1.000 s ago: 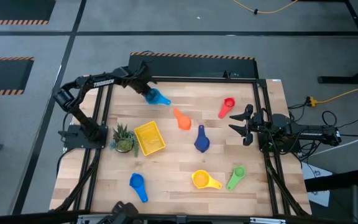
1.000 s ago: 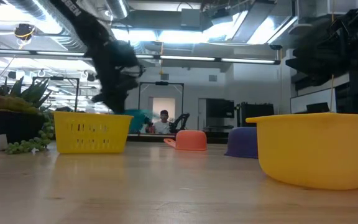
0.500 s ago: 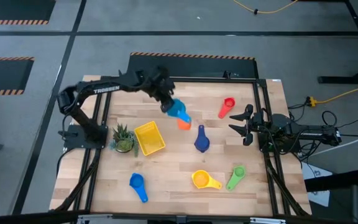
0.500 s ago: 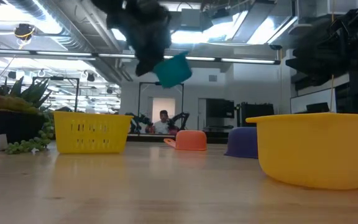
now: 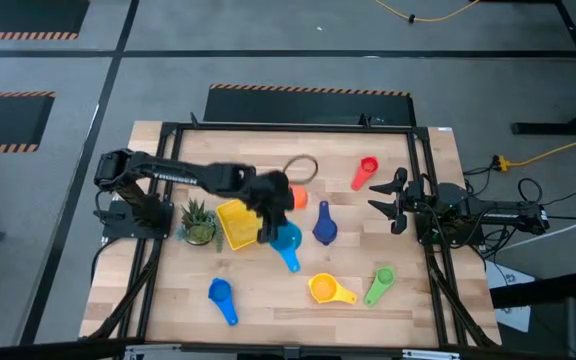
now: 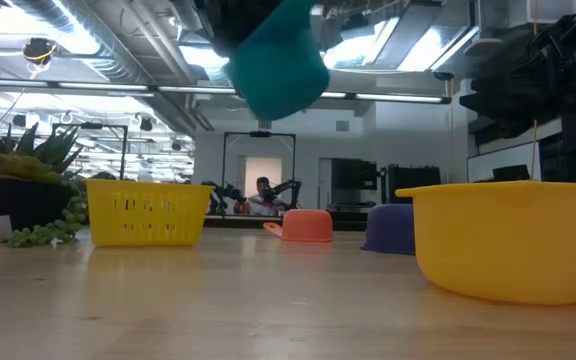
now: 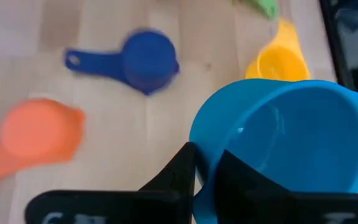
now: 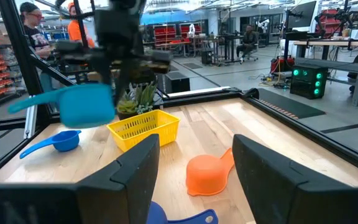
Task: Nest measuring cups in basket
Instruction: Move the light blue measuring cup to the center of the table
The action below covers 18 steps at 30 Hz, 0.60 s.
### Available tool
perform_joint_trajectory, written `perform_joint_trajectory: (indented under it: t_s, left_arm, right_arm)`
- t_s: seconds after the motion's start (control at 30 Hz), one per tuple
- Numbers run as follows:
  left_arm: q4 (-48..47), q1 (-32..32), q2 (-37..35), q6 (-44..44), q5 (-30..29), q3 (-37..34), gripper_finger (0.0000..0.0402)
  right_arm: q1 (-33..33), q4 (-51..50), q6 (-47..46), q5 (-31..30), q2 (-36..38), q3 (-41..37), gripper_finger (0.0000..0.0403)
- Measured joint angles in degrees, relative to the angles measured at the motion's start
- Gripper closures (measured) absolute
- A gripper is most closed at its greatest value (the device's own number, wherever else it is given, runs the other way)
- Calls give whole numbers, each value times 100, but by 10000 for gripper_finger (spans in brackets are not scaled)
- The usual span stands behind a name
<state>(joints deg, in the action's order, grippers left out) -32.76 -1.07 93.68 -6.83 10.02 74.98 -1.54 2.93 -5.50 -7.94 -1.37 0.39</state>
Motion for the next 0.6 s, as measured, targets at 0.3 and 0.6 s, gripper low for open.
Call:
perform_joint_trajectory:
  t_s: [0.3,0.6]
  left_arm:
    - [271,-574,623,0,-455,7,373]
    - [403,-534,1282,0,-513,8,363]
  right_arm:
    - [0,-5,-2,1,-24,1,194]
    - [0,-11,-24,4,-76,2,194]
